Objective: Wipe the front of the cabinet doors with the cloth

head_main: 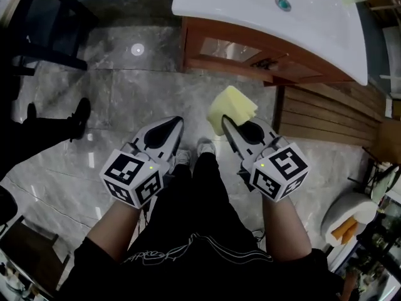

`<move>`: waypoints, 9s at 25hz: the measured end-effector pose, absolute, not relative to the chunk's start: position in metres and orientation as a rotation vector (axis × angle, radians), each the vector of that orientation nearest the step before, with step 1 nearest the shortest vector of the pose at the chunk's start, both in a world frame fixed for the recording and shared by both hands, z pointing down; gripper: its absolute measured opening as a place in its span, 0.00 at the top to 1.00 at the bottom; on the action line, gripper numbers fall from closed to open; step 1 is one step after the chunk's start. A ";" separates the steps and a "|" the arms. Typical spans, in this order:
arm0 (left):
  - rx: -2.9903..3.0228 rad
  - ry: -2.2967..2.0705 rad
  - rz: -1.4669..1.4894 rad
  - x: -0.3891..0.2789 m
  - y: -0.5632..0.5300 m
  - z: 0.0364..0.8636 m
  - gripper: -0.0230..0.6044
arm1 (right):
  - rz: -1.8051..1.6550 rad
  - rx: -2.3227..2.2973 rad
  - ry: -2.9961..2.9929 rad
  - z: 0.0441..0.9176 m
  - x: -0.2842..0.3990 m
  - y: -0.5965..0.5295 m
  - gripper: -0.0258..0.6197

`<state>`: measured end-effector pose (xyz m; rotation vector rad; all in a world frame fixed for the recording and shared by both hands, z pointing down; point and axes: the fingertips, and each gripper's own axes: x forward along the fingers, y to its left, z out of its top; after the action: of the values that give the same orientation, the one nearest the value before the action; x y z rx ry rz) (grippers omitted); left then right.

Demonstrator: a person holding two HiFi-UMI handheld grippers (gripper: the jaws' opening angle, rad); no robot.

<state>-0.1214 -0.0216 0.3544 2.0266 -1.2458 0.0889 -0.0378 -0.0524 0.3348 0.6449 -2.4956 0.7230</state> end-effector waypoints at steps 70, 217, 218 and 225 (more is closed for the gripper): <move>1.859 -1.064 0.212 -0.026 -0.058 0.450 0.95 | 0.464 1.116 -2.555 0.425 0.016 -0.241 0.90; 1.475 -1.404 0.122 -0.176 0.006 0.548 0.95 | 0.473 0.804 -2.524 0.568 -0.095 -0.174 0.90; 1.461 -1.414 0.112 -0.180 0.009 0.549 0.95 | 0.456 0.791 -2.533 0.569 -0.103 -0.175 0.90; 1.377 -1.446 0.055 -0.193 0.030 0.558 0.95 | 0.360 0.713 -2.532 0.583 -0.141 -0.188 0.90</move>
<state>-0.1926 0.0297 0.5581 1.3766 -1.4461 0.0546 -0.1414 -0.1883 0.5833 0.7135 -2.5324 0.3600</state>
